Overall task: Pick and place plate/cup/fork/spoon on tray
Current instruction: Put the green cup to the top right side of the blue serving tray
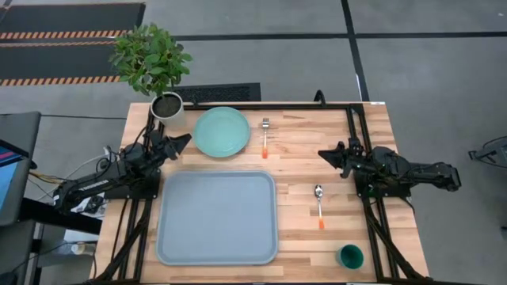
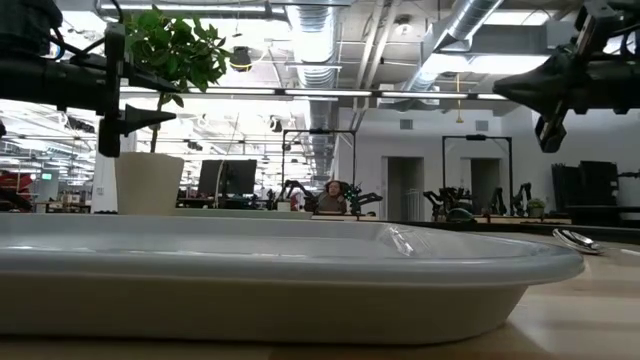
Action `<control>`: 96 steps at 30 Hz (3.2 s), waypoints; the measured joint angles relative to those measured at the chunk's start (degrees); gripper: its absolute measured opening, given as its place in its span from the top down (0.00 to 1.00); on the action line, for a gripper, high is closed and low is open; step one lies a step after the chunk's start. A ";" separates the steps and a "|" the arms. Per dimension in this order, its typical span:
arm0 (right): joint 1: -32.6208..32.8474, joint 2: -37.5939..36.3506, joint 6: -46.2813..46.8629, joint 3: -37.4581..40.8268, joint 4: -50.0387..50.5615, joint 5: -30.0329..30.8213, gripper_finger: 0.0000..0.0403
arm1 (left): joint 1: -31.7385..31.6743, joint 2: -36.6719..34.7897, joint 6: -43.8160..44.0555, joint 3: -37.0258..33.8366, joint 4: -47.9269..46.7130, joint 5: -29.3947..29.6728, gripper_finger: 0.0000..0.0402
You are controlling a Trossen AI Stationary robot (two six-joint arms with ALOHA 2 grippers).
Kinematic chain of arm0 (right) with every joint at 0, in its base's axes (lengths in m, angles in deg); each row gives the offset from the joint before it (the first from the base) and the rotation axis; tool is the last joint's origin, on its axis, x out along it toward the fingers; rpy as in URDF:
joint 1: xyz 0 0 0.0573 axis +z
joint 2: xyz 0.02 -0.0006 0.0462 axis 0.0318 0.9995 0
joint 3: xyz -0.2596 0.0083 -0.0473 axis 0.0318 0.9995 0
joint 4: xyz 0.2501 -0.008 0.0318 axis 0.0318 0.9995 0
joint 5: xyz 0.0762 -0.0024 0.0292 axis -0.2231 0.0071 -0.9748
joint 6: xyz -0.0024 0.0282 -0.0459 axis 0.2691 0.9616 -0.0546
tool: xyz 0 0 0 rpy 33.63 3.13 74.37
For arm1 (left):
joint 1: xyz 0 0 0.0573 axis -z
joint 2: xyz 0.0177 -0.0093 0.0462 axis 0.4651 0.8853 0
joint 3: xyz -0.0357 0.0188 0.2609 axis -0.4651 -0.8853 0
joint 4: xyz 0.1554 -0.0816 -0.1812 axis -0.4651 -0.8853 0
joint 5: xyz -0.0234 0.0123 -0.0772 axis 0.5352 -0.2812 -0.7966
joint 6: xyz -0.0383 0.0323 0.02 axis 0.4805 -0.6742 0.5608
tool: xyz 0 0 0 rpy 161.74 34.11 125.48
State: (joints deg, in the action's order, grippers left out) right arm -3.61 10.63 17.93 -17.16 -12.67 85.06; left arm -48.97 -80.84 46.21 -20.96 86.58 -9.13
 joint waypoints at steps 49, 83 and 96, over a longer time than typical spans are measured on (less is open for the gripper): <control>0.02 46.23 -7.55 -60.47 57.97 -0.64 0.86 | 0.00 0.02 19.41 4.48 6.34 2.48 0.51; 59.50 68.97 64.94 -69.66 82.95 -13.66 0.54 | 0.00 0.02 15.62 4.81 -17.28 0.45 0.51; 63.38 75.86 63.95 -63.28 67.09 -10.48 0.44 | 0.00 0.02 15.60 4.79 -17.38 1.03 0.51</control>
State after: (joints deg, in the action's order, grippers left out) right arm 59.77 86.48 81.89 -80.44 54.42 74.59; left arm -48.97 -80.82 61.81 -16.17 69.21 -8.10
